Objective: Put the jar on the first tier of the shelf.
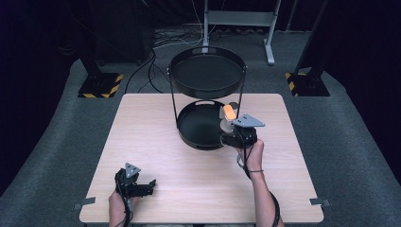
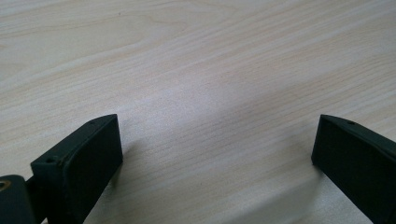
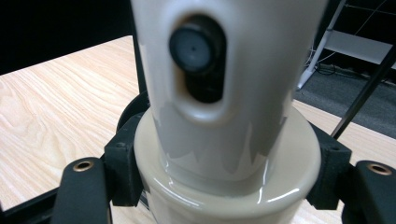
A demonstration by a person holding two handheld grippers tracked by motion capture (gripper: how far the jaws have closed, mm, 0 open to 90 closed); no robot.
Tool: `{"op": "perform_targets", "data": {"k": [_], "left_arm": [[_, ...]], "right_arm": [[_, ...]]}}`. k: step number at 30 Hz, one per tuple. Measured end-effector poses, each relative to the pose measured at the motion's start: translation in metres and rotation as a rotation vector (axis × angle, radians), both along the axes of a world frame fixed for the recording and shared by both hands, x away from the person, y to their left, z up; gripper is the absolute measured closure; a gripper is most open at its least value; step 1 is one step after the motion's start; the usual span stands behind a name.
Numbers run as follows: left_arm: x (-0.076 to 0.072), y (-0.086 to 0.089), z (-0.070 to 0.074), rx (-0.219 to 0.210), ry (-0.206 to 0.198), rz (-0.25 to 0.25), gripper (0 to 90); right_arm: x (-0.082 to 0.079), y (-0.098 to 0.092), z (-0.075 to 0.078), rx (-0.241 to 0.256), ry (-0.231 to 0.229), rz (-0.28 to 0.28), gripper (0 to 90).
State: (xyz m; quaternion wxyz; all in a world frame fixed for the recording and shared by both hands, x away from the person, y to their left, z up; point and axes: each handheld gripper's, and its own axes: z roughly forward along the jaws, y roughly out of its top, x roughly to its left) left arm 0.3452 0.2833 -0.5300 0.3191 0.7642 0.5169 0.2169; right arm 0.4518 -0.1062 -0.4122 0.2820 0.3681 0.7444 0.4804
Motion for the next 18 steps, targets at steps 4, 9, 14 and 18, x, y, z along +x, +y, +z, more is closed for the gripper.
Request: {"op": "perform_targets", "data": {"k": [4, 9, 14, 18], "left_arm": [[0.000, 0.000, 0.000, 0.000, 0.000, 0.000, 1.4], [0.000, 0.000, 0.000, 0.000, 0.000, 0.001, 1.4], [0.000, 0.000, 0.000, -0.001, 0.000, 0.001, 1.4], [0.000, 0.000, 0.000, -0.001, 0.000, 0.001, 1.4]], "right_arm": [[0.003, 0.002, 0.000, 0.002, 0.002, 0.006, 29.3], [0.008, 0.004, 0.002, -0.003, 0.003, 0.006, 29.3], [0.015, 0.005, 0.004, 0.001, 0.006, 0.003, 29.3], [0.018, 0.006, 0.005, -0.003, 0.007, 0.002, 29.3]]}}
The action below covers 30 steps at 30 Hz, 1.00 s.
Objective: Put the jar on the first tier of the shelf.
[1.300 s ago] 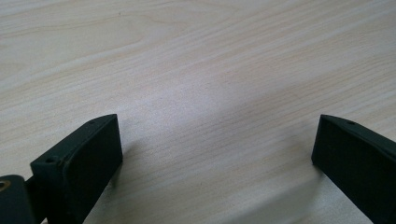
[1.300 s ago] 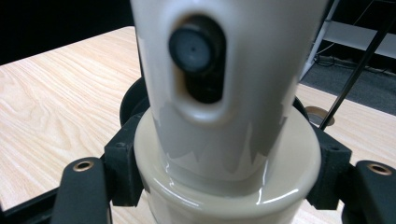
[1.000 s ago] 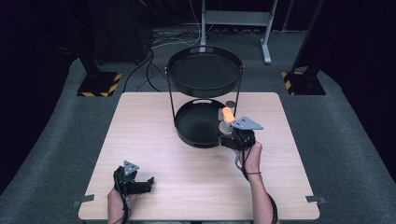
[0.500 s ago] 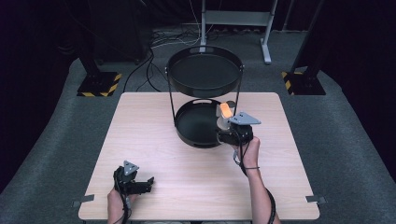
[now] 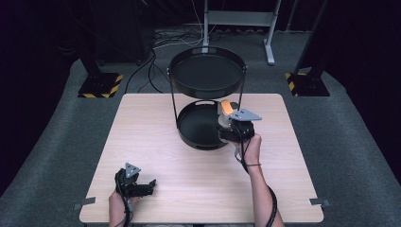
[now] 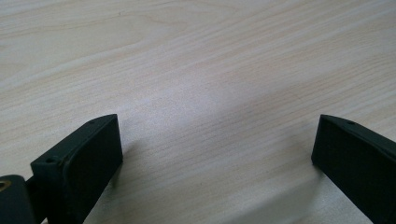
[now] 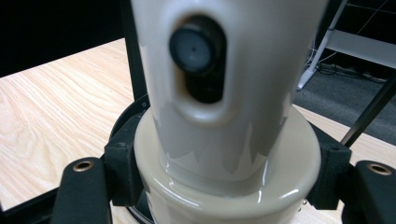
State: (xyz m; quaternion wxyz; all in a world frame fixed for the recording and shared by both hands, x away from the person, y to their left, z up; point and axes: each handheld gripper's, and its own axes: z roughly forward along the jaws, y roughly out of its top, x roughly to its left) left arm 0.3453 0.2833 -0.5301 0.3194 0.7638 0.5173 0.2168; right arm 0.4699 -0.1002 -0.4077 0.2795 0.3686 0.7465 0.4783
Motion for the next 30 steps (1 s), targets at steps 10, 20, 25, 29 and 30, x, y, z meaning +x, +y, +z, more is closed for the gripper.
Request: {"op": "perform_targets", "data": {"k": [10, 20, 25, 29, 30], "left_arm": [[0.000, 0.000, 0.000, 0.000, 0.000, 0.000, 1.4], [0.000, 0.000, 0.000, 0.000, 0.000, 0.000, 1.4], [0.000, 0.000, 0.000, 0.000, 0.001, 0.000, 1.4], [0.000, 0.000, 0.000, 0.000, 0.000, 0.000, 1.4], [0.000, 0.000, 0.000, 0.000, 0.000, 0.000, 1.4]], "right_arm": [[0.011, 0.004, 0.000, 0.000, 0.014, 0.000, 29.3], [0.021, 0.007, -0.004, 0.006, 0.026, -0.003, 29.3], [0.024, 0.007, -0.006, 0.012, 0.030, -0.003, 29.3], [0.026, 0.009, -0.007, 0.010, 0.034, -0.004, 29.3], [0.027, 0.009, -0.008, 0.010, 0.034, -0.002, 29.3]]}}
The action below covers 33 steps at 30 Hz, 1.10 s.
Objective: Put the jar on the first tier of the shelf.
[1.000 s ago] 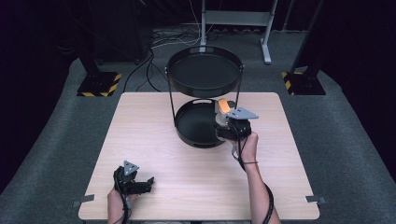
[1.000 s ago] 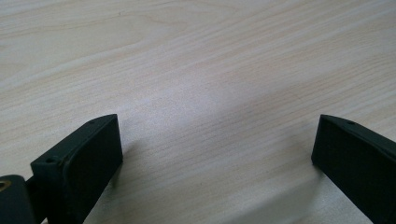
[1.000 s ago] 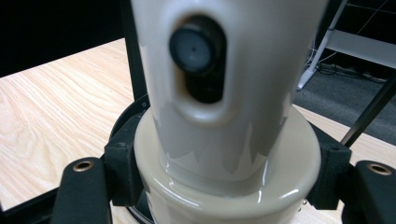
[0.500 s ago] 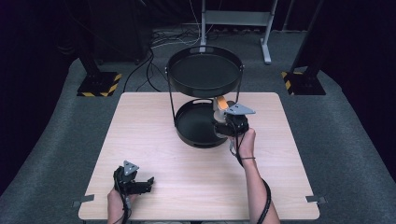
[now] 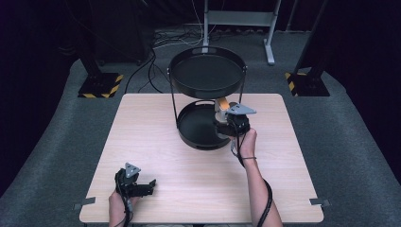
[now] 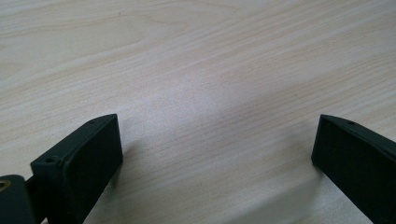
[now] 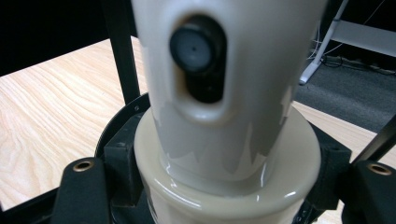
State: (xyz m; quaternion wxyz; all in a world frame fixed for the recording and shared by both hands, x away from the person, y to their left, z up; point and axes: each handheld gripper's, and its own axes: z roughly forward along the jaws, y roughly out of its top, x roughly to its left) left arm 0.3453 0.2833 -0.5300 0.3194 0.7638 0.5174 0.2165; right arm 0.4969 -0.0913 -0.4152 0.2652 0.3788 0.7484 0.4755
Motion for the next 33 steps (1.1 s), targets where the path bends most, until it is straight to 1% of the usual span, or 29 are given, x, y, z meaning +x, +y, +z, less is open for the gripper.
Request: {"op": "perform_targets", "data": {"k": [4, 13, 20, 33], "left_arm": [[0.000, 0.000, 0.000, 0.001, 0.000, 0.000, 1.4], [0.000, 0.000, 0.000, -0.001, -0.001, 0.000, 1.5], [0.000, 0.000, 0.000, 0.000, 0.000, -0.001, 1.5], [0.000, 0.000, 0.000, 0.000, -0.001, -0.001, 1.6]], "right_arm": [[0.003, 0.002, -0.003, -0.004, 0.005, 0.005, 29.3], [0.010, 0.004, -0.009, 0.011, 0.011, -0.003, 29.4], [0.017, 0.006, -0.014, 0.008, 0.020, -0.009, 29.4], [0.027, 0.021, -0.024, 0.024, 0.024, -0.002, 29.4]]}}
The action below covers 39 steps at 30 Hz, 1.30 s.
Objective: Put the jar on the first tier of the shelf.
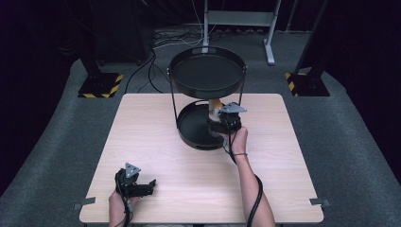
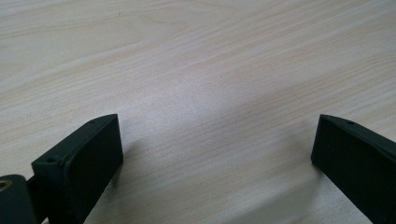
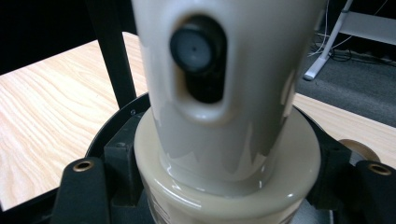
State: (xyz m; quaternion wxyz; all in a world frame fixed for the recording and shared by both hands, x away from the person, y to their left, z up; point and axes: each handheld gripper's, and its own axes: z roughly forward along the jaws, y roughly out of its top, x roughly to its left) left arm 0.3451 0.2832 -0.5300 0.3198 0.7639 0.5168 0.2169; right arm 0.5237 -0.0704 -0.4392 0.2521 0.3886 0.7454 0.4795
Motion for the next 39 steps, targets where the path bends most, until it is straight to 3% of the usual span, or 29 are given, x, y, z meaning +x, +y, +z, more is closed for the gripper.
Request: {"op": "perform_targets", "data": {"k": [18, 30, 39], "left_arm": [[0.000, 0.000, 0.000, 0.002, 0.000, -0.001, 1.7], [0.000, 0.000, 0.000, 0.001, 0.000, -0.001, 1.7], [0.000, 0.000, 0.000, 0.001, 0.000, -0.001, 1.7]], "right_arm": [[0.010, -0.001, -0.011, 0.022, -0.032, -0.026, 29.4], [0.020, 0.009, -0.023, 0.039, 0.007, -0.017, 29.4], [0.023, 0.015, -0.030, 0.015, 0.020, -0.013, 29.4]]}}
